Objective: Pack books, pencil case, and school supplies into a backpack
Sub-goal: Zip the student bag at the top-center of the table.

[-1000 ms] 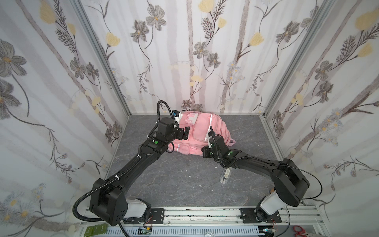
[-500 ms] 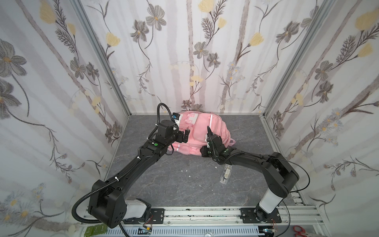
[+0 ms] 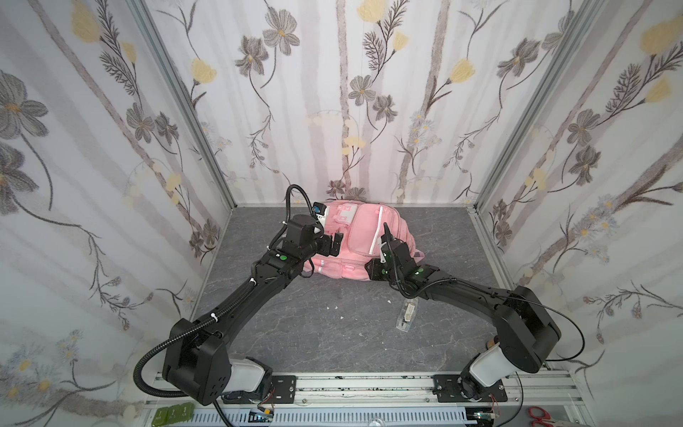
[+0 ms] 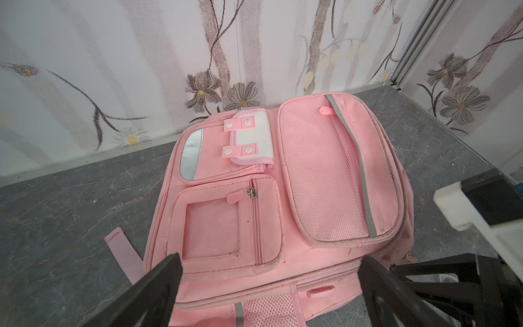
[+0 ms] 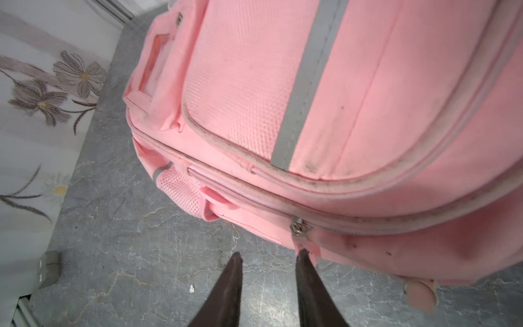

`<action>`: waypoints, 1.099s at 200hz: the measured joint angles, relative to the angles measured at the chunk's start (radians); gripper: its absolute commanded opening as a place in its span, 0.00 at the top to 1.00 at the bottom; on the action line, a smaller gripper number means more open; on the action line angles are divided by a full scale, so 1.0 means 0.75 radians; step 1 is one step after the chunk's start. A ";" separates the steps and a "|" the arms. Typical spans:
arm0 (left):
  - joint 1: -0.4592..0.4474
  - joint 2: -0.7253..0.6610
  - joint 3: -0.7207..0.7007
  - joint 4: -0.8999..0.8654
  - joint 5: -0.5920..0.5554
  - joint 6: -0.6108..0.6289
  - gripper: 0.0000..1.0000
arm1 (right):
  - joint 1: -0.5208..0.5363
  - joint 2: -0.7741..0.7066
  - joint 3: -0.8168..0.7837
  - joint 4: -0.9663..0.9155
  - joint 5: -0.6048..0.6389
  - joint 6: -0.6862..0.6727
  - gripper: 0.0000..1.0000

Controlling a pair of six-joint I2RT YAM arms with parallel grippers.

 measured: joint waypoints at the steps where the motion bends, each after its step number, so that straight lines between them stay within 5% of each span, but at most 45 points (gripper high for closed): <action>1: 0.000 0.001 0.000 0.000 0.000 0.000 0.00 | 0.000 0.004 0.000 -0.001 -0.001 -0.001 0.67; 86: 0.001 0.003 0.003 0.000 -0.001 -0.005 0.00 | -0.018 0.186 0.108 -0.031 -0.010 0.024 0.65; 178: 0.001 0.085 0.089 -0.033 0.008 0.036 0.00 | -0.031 0.143 0.079 -0.023 -0.056 -0.061 0.99; 220: -0.031 0.197 0.130 -0.052 0.185 0.268 0.02 | -0.050 0.016 0.034 -0.029 -0.160 -0.150 1.00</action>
